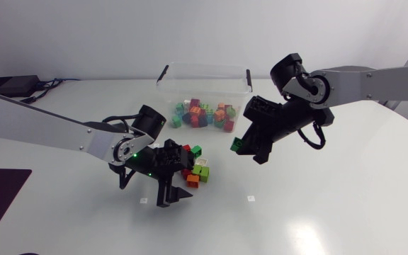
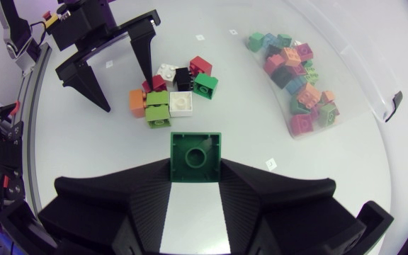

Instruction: Place the duplo bricks in the container

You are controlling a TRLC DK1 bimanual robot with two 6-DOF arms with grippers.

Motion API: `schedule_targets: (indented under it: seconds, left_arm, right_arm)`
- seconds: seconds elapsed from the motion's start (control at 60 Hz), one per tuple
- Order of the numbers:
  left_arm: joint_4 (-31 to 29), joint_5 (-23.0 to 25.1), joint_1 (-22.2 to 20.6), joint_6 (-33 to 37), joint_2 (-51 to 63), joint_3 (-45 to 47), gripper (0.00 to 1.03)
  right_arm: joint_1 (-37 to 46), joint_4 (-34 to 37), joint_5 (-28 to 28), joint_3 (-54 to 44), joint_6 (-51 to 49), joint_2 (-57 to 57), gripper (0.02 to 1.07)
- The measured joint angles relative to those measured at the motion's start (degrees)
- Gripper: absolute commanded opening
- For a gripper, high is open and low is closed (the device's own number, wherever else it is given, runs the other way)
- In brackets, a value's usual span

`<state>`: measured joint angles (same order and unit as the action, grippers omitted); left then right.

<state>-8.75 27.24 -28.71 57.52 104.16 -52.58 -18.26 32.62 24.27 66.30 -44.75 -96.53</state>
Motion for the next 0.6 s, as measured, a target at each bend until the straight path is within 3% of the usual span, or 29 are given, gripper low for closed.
schedule_targets:
  seconds: [0.4, 0.6]
  left_arm:
    - [-4.9, 0.8, -1.4, 1.2, -1.6, 3.7, 0.86]
    - [-4.9, 0.8, -1.9, 0.8, -1.2, 3.7, 0.89]
  right_arm:
    - [0.1, 0.6, 0.2, 0.5, 0.2, 2.1, 0.34]
    - [2.0, 0.4, 1.3, 7.7, 3.2, 3.3, 0.34]
